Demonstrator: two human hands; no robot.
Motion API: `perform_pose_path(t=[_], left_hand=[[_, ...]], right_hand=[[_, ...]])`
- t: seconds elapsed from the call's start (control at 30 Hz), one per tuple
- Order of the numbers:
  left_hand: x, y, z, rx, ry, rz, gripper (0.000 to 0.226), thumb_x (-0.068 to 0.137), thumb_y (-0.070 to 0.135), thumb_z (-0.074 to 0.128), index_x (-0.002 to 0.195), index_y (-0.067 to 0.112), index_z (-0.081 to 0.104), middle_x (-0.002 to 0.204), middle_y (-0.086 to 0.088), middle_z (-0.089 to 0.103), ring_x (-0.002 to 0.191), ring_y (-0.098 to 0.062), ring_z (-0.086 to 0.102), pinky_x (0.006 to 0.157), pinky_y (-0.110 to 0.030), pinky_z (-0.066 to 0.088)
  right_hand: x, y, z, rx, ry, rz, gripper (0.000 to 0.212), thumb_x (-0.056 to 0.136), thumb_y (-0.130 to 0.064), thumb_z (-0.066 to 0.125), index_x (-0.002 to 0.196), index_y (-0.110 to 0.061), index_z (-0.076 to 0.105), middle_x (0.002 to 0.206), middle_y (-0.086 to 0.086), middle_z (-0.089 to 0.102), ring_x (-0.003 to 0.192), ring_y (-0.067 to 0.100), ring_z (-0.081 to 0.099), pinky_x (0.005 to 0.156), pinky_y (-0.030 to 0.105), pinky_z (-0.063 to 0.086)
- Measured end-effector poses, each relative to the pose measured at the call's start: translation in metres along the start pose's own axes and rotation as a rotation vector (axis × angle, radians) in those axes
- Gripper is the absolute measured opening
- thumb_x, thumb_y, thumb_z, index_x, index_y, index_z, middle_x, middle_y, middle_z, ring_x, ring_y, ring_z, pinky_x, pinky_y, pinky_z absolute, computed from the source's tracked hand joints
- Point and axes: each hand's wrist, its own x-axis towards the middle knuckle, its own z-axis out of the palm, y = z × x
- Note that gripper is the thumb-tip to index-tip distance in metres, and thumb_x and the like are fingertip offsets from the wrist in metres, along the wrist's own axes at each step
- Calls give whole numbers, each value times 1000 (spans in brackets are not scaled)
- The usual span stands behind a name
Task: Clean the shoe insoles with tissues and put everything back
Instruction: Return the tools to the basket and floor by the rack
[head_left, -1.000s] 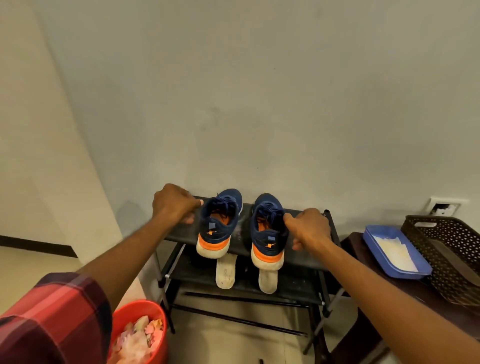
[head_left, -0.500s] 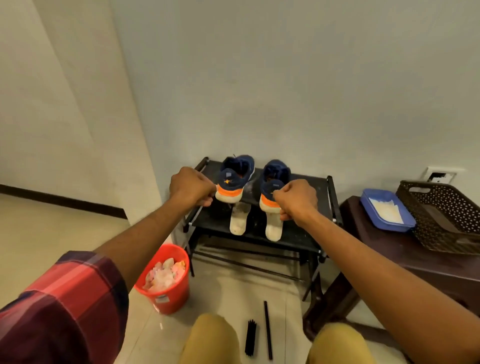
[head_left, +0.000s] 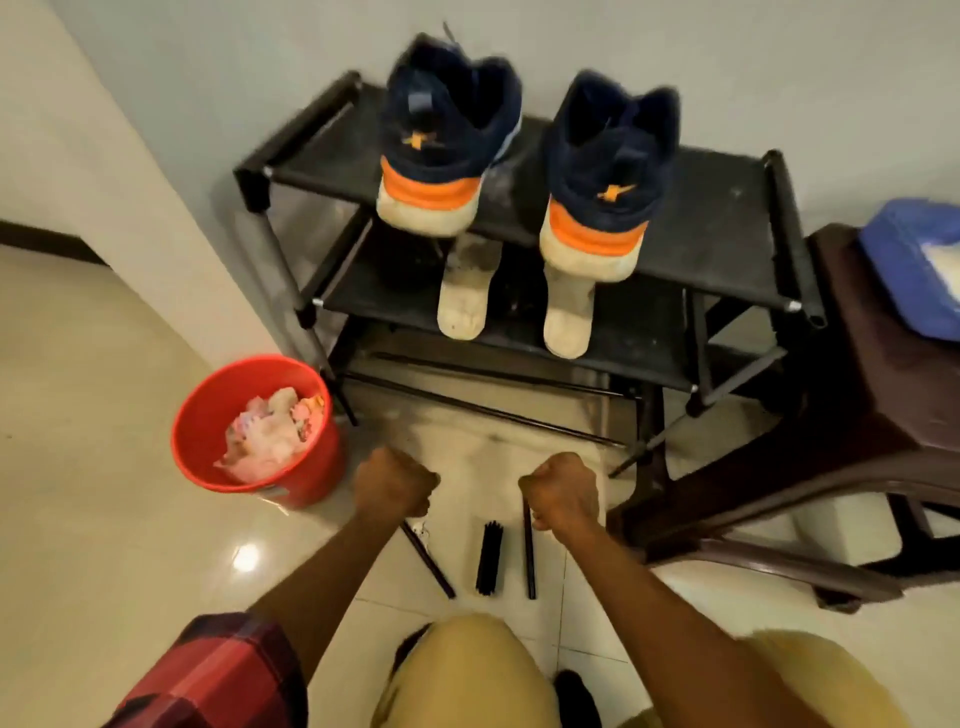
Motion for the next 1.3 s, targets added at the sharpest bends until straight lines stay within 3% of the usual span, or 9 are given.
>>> perform_pose_path(t=[0.07, 0.27, 0.43, 0.7, 0.87, 0.93, 1.1, 1.17, 1.3], left_hand=[[33, -41, 37, 99, -15, -102, 25, 78, 26, 76, 65, 5, 75, 52, -1, 70, 51, -11, 70, 58, -21, 58], [99, -172, 130, 135, 22, -383, 38, 70, 47, 76, 85, 12, 70, 77, -5, 76, 69, -23, 74, 69, -34, 63], [98, -183, 157, 65, 86, -476, 35, 85, 39, 75, 95, 7, 67, 89, -6, 68, 75, -22, 59, 60, -29, 45], [104, -187, 153, 5, 102, -509, 19, 77, 29, 76, 78, 10, 75, 78, -10, 75, 83, -31, 69, 70, -30, 54], [79, -153, 111, -239, 100, -320, 7, 79, 21, 80, 84, 22, 75, 68, -3, 77, 63, -22, 75, 69, -33, 63], [58, -118, 90, -375, 59, -233, 11, 79, 13, 83, 85, 17, 76, 66, -6, 76, 58, -23, 75, 66, -34, 64], [-3, -54, 30, -520, -33, 8, 13, 83, 1, 77, 73, 9, 78, 73, -20, 76, 73, -38, 76, 76, -49, 63], [-37, -37, 1, -573, -104, 102, 2, 84, 2, 77, 82, 1, 78, 82, -29, 74, 80, -43, 75, 79, -51, 63], [-101, -2, -52, -627, -160, 239, 27, 79, 1, 82, 103, -7, 74, 90, -27, 76, 81, -40, 76, 70, -40, 63]], right_hand=[[34, 39, 42, -86, -33, 67, 24, 71, -26, 69, 91, -13, 66, 88, 5, 71, 71, 25, 72, 56, 27, 56], [93, 137, 129, -245, -118, 252, 32, 78, -34, 74, 99, -12, 64, 98, 8, 70, 79, 28, 71, 67, 36, 61], [104, 171, 161, -345, -85, 161, 34, 91, -36, 67, 110, -10, 58, 105, 8, 67, 97, 25, 66, 66, 27, 45], [97, 171, 170, -211, 6, 69, 11, 94, -19, 64, 97, -10, 57, 94, 7, 66, 87, 27, 66, 66, 28, 48], [72, 113, 148, -29, -92, -143, 12, 86, -12, 73, 81, -16, 63, 73, -11, 61, 72, 14, 63, 54, 11, 44], [55, 76, 138, 42, -227, -199, 9, 82, -13, 76, 80, -18, 69, 73, -9, 68, 70, 14, 67, 63, 23, 58], [-3, 0, 86, 151, -361, -413, 8, 86, -23, 75, 83, -30, 72, 79, -7, 71, 71, 10, 69, 67, 32, 61], [-29, -16, 57, 167, -380, -480, 2, 84, -30, 76, 84, -30, 74, 78, -7, 71, 68, 10, 69, 62, 33, 61], [-91, -51, -9, 236, -386, -605, 19, 82, -40, 78, 92, -24, 75, 79, -1, 68, 66, 14, 68, 53, 27, 57]])
